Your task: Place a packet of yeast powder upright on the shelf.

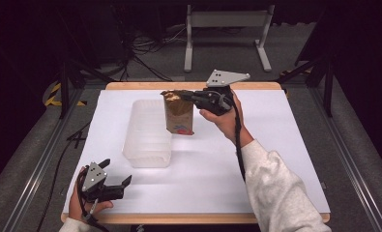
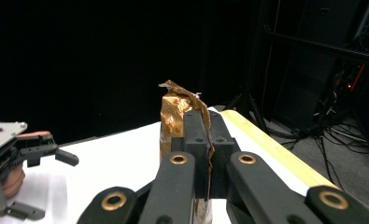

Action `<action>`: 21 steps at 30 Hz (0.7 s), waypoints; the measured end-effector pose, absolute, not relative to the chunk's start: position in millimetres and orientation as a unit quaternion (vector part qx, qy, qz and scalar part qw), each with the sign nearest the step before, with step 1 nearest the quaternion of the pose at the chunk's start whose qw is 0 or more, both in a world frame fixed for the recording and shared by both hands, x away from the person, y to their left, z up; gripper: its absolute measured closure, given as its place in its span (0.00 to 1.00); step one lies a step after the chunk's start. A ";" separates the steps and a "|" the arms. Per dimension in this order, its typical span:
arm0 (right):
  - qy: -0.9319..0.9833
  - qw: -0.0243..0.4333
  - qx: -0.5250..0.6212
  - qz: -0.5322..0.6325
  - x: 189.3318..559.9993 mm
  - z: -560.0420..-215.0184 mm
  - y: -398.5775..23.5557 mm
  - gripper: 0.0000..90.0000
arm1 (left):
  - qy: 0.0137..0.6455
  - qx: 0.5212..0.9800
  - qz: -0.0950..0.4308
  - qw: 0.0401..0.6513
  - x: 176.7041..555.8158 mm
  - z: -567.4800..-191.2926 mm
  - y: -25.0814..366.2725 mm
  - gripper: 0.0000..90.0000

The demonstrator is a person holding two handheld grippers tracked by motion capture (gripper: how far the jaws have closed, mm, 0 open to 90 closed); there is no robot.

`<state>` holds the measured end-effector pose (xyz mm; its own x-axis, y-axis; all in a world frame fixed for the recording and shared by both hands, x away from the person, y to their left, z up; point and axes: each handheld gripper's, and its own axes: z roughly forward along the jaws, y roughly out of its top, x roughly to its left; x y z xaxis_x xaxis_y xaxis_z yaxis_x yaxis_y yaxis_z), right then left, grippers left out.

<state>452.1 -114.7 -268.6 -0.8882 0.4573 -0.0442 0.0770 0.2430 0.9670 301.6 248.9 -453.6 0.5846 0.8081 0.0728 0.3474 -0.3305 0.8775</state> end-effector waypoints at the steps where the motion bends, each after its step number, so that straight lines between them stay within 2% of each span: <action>1: 0.772 0.162 0.172 0.590 453.0 -268.7 -111.9 0.99 | 0.373 0.772 0.261 0.443 301.4 -453.6 248.9 0.07; 21: 0.770 0.142 0.156 0.602 454.4 -272.0 -63.2 0.99 | 0.371 0.775 0.262 0.440 301.1 -454.8 251.1 0.07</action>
<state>454.4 -63.2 -272.0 -0.9112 0.4108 -0.0314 0.0686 0.2266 0.9716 301.1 251.1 -454.8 0.5862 0.8062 0.0800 0.3447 -0.3376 0.8759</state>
